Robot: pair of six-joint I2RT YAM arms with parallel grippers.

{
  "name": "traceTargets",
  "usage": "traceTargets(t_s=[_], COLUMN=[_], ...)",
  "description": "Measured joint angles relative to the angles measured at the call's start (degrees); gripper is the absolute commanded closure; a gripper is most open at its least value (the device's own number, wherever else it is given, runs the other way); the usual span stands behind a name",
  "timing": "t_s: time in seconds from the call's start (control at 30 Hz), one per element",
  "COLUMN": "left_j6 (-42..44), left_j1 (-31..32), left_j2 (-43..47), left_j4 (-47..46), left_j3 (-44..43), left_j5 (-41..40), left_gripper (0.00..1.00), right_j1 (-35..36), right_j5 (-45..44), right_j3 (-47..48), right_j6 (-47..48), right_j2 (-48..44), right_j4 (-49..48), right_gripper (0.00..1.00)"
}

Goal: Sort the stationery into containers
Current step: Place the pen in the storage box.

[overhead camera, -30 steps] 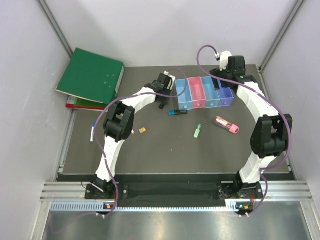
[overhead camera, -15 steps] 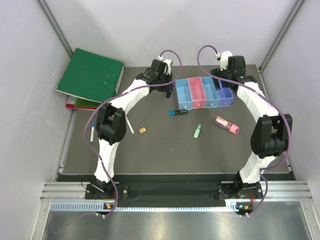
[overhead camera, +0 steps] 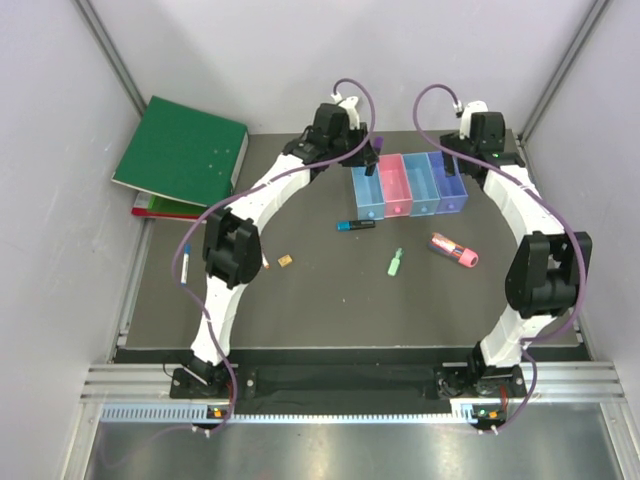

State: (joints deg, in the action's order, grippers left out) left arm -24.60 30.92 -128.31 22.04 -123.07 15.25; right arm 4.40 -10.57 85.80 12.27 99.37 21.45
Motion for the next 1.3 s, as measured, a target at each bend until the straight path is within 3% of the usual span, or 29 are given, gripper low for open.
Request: traceTargets(t_s=[0.27, 0.67, 0.7, 0.87, 0.97, 1.3], left_j6=[-2.23, -4.24, -4.22, -3.96, -3.67, -2.05], left_j1=[3.56, 5.05, 5.07, 5.07, 5.09, 5.09], left_j2=[-8.70, -15.13, -15.34, -16.09, -16.44, -16.61], left_j4=[-2.89, -8.59, -8.96, -10.10, -10.80, -11.98], left_j3=[-6.40, -7.56, -7.61, -7.78, -7.78, -7.78], left_j5=[0.59, -0.17, -0.26, -1.42, -1.88, -2.69], left_gripper=[1.00, 0.99, 0.91, 0.77, 0.62, 0.46], right_j1=[-2.73, -3.54, -3.54, -3.54, -4.15, -5.70], right_j5=[-0.68, 0.20, 0.39, 1.11, 1.66, 2.12], right_j3=[-1.46, -4.52, -4.57, -5.25, -5.55, -5.57], right_j6=[-1.49, -1.86, -1.86, -1.86, -1.88, -2.05], right_j2=[-0.68, -3.41, -3.72, -5.18, -5.49, -5.57], right_j4=[-0.61, -0.66, -0.66, -0.63, -0.59, -0.59], right_gripper=[0.13, 0.13, 0.13, 0.13, 0.13, 0.13])
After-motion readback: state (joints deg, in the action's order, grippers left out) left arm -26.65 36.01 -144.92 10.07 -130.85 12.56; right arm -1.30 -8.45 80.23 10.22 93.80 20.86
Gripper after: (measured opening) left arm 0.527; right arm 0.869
